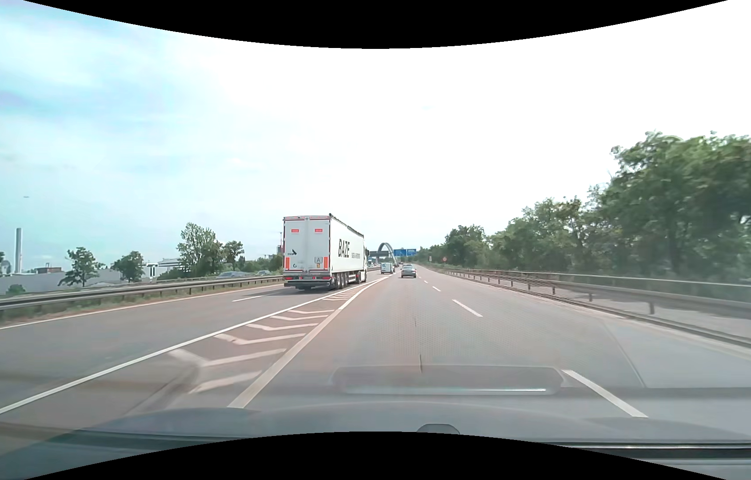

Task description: Follow the waypoints while adhering to traffic rules and regulations

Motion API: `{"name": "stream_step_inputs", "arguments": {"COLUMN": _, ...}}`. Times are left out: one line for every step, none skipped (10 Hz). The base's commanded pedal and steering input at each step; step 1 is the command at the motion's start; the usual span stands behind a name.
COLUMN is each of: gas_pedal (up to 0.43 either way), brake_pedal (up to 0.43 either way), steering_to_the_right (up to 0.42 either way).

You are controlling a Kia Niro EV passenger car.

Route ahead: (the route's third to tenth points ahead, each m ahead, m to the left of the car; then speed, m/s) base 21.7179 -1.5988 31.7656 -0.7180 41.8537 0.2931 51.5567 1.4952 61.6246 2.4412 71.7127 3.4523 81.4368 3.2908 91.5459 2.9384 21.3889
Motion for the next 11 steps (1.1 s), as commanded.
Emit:
{"name": "stream_step_inputs", "arguments": {"gas_pedal": 0.150, "brake_pedal": 0.000, "steering_to_the_right": -0.003}}
{"name": "stream_step_inputs", "arguments": {"gas_pedal": 0.150, "brake_pedal": 0.000, "steering_to_the_right": -0.003}}
{"name": "stream_step_inputs", "arguments": {"gas_pedal": 0.150, "brake_pedal": 0.000, "steering_to_the_right": -0.003}}
{"name": "stream_step_inputs", "arguments": {"gas_pedal": 0.150, "brake_pedal": 0.000, "steering_to_the_right": -0.002}}
{"name": "stream_step_inputs", "arguments": {"gas_pedal": 0.150, "brake_pedal": 0.000, "steering_to_the_right": -0.002}}
{"name": "stream_step_inputs", "arguments": {"gas_pedal": 0.150, "brake_pedal": 0.000, "steering_to_the_right": -0.002}}
{"name": "stream_step_inputs", "arguments": {"gas_pedal": 0.157, "brake_pedal": 0.000, "steering_to_the_right": -0.002}}
{"name": "stream_step_inputs", "arguments": {"gas_pedal": 0.157, "brake_pedal": 0.000, "steering_to_the_right": -0.002}}
{"name": "stream_step_inputs", "arguments": {"gas_pedal": 0.157, "brake_pedal": 0.000, "steering_to_the_right": -0.002}}
{"name": "stream_step_inputs", "arguments": {"gas_pedal": 0.157, "brake_pedal": 0.000, "steering_to_the_right": -0.002}}
{"name": "stream_step_inputs", "arguments": {"gas_pedal": 0.157, "brake_pedal": 0.000, "steering_to_the_right": -0.002}}
